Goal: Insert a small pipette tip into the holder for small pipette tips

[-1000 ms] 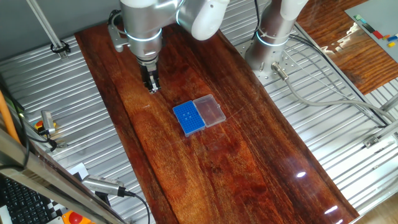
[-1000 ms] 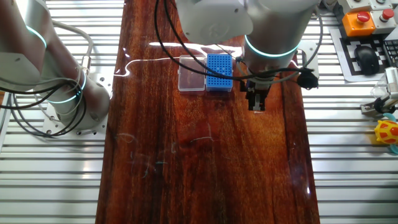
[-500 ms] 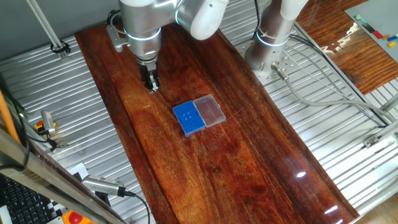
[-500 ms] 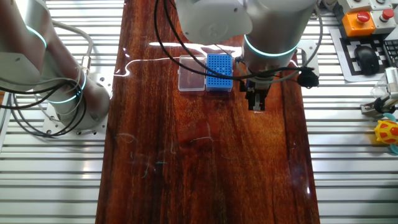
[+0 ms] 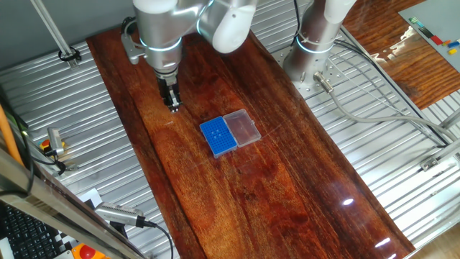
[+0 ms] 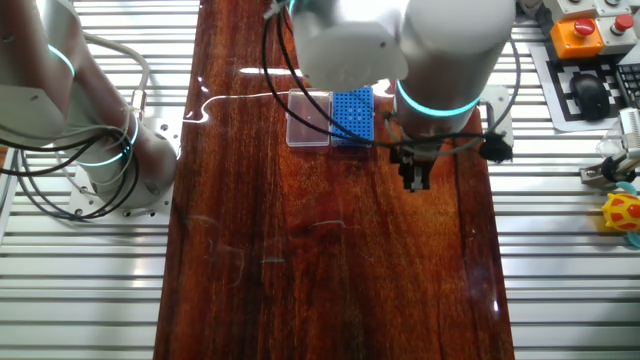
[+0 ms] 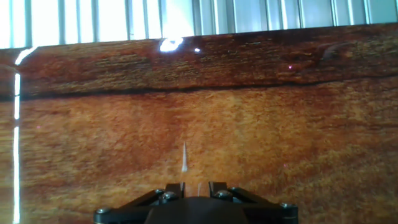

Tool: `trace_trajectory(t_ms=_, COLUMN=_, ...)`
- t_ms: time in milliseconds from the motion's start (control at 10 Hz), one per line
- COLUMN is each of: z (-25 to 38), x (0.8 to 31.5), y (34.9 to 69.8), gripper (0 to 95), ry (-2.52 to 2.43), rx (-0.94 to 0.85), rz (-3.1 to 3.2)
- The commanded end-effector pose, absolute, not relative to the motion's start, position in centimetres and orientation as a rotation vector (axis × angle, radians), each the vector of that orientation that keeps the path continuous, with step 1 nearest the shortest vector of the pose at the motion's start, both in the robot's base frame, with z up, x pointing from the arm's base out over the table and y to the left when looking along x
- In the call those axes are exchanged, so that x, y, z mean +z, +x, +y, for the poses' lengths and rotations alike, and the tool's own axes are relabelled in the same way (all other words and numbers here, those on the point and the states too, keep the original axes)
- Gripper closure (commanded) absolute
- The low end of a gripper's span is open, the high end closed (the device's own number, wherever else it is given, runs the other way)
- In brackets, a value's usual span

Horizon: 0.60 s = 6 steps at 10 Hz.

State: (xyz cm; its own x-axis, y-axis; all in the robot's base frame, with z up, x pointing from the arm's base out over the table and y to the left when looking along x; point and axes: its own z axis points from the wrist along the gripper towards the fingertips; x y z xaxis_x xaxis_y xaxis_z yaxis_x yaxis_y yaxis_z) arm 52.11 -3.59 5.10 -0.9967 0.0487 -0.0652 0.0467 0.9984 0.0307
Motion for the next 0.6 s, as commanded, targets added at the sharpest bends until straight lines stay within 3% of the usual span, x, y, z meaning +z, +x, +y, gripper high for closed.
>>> trace_trajectory(t_ms=100, z=-3.57, x=4.32, y=52.49, gripper=76.0, ry=0.067, rx=0.038, rz=3.076)
trace_trajectory(t_ms=600, z=-3.46, x=4.42, y=52.49, gripper=76.0, ry=0.098, rx=0.038, rz=3.075)
